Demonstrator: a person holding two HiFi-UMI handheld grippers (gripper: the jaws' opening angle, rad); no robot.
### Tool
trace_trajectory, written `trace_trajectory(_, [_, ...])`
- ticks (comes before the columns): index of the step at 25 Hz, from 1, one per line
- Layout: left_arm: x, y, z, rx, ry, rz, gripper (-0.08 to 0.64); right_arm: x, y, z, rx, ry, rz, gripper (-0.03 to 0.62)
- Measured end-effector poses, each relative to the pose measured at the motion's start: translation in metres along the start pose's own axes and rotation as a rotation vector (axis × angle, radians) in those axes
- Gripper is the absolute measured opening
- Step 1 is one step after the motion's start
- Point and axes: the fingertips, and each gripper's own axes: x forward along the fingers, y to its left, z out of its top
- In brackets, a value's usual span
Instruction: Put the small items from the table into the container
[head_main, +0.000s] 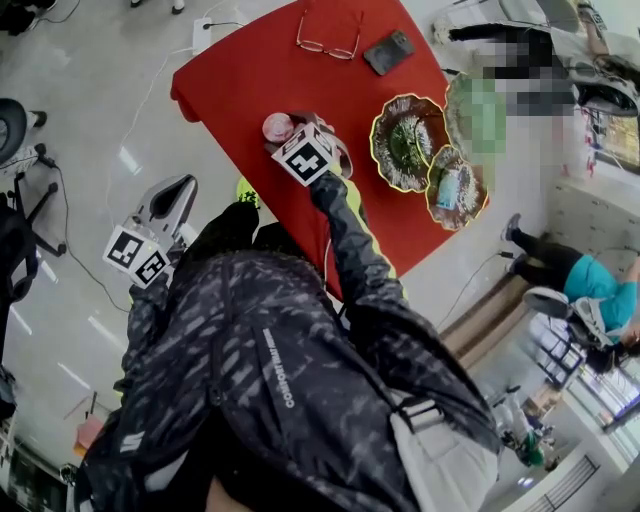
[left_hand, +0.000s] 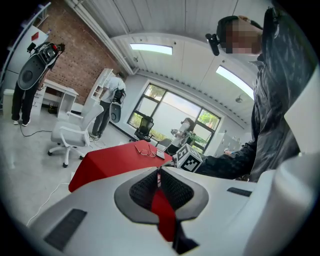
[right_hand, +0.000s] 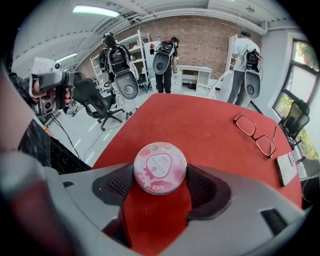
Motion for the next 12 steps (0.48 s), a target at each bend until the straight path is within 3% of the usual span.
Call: trace_trajectory(12, [0.0053, -0.0085, 0.0090, 0.024, -0.010, -0.023, 0.018, -0.0023, -0.0002, 0.0028, 0.027, -0.036, -0.007, 0.310])
